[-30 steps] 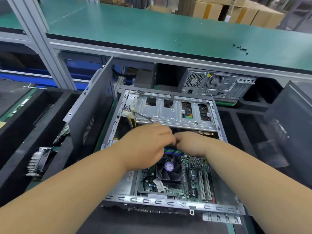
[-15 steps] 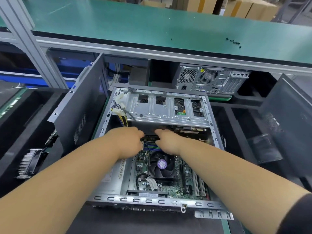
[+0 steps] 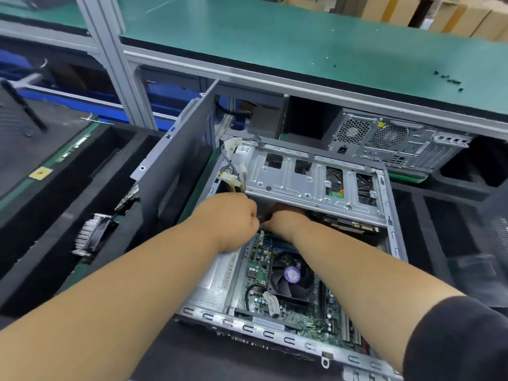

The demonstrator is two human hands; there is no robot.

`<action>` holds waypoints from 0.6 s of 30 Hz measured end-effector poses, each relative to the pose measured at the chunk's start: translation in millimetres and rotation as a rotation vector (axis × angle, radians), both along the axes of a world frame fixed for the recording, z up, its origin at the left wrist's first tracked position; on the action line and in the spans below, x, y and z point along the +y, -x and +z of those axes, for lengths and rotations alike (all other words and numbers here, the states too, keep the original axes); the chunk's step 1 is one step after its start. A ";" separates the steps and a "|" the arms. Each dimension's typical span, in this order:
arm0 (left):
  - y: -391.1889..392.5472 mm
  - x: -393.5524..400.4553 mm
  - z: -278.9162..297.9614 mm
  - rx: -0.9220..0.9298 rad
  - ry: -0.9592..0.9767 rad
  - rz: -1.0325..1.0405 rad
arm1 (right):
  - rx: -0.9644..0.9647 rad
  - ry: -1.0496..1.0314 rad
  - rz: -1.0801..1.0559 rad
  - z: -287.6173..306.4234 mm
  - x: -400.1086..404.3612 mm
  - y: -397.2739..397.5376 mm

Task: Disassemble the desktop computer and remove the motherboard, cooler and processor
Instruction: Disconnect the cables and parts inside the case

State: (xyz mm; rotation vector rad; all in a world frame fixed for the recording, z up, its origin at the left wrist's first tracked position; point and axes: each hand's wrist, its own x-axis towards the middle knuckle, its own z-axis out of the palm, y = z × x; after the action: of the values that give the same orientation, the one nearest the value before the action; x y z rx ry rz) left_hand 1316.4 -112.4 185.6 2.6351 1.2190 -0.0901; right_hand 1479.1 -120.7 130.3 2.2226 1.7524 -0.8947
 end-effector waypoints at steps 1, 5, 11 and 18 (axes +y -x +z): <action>-0.2 -0.3 -0.3 -0.005 0.001 0.001 | -0.010 -0.004 0.003 -0.5 0.7 1.3; -1.3 -1.5 0.0 -0.020 0.009 0.024 | -0.024 -0.021 0.046 -4.4 0.7 1.7; -0.1 -3.9 1.6 -0.044 0.016 0.044 | -0.031 -0.050 0.046 -11.5 4.3 1.4; -0.6 -4.6 2.4 -0.036 0.029 0.053 | 0.077 -0.130 -0.013 -20.0 -0.4 -6.3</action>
State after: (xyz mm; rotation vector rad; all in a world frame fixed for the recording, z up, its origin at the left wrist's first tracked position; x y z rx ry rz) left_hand 1316.9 -116.9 188.0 2.5669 1.2654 -0.0504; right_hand 1485.4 -121.1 110.3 2.3108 1.8832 -0.9046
